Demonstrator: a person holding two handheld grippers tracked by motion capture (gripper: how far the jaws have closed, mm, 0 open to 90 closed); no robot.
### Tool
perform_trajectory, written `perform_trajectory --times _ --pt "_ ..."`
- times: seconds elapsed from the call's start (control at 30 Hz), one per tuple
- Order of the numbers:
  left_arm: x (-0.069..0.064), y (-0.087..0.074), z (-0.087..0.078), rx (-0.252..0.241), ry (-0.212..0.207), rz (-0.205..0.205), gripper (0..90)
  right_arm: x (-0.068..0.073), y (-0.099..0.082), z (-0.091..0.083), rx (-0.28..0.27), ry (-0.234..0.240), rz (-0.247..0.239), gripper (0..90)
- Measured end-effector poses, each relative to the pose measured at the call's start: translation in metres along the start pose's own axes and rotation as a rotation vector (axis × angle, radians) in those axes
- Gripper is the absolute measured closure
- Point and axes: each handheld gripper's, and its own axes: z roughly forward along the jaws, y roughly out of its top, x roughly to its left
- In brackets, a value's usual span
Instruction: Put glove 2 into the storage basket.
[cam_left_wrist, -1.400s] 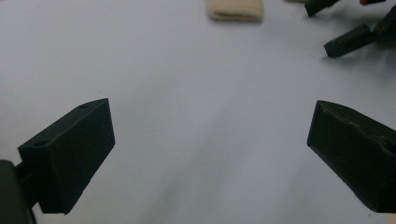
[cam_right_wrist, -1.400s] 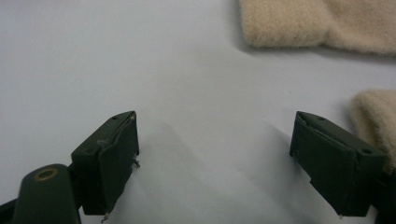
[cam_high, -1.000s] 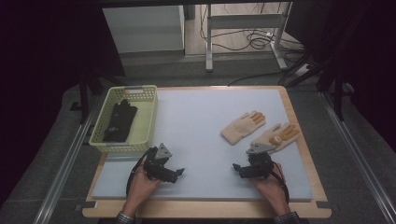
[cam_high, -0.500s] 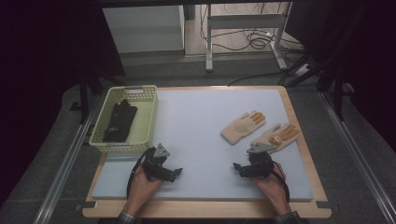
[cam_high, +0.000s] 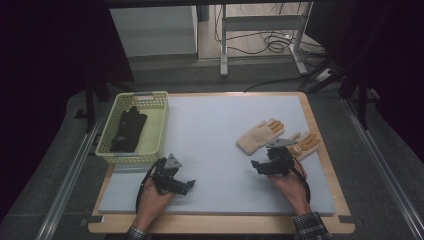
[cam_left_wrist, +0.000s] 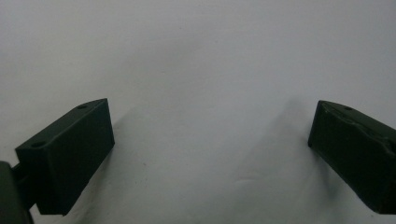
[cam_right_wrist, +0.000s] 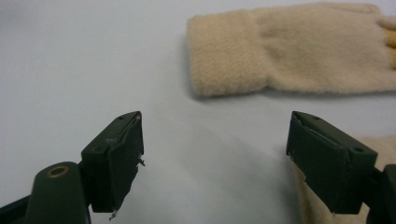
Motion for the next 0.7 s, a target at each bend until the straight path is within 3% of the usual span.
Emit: perform_trajectory --times 0.13,0.27,0.4,0.7 --pt "0.000 0.000 0.000 0.000 0.000 0.000 0.4 -0.005 0.005 0.002 -0.008 -0.023 0.023 17.6" --pt "0.000 0.000 0.000 -0.001 0.000 -0.001 0.4 -0.011 0.012 0.006 0.010 -0.049 0.008 18.4" --pt "0.000 0.000 0.000 0.000 0.000 -0.001 0.4 -0.021 0.020 0.013 0.036 -0.041 0.025 19.2" --pt "0.000 0.000 0.000 -0.001 0.000 -0.001 0.4 -0.035 0.041 0.026 0.010 -0.093 0.013 19.3"
